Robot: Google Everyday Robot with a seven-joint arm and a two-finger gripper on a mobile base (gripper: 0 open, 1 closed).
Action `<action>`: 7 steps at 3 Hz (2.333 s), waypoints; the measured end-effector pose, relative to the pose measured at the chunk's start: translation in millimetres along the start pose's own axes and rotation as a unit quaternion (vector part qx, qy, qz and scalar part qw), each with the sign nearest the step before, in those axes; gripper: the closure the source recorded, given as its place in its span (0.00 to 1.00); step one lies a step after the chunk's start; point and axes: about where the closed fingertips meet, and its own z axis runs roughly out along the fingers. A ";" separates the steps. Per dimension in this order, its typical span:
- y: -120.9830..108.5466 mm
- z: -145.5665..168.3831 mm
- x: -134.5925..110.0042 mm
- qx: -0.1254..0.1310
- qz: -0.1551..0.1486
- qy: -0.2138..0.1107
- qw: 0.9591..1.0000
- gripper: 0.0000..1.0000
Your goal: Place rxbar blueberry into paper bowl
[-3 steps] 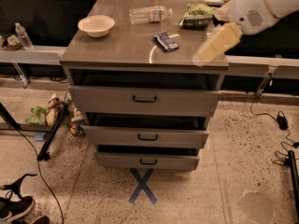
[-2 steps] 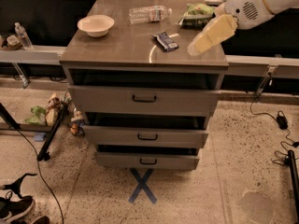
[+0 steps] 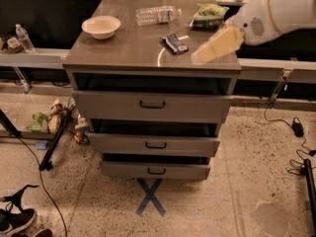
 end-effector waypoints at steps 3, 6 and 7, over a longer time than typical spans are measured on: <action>-89.7 102.3 8.7 0.160 0.068 -0.060 0.983 0.00; -116.7 144.7 8.9 0.190 0.085 -0.081 0.975 0.03; -133.0 166.2 8.0 0.206 0.089 -0.095 0.970 0.26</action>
Offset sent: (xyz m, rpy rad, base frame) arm 0.1385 -0.0038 -0.0708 0.0623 -0.2023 -0.4046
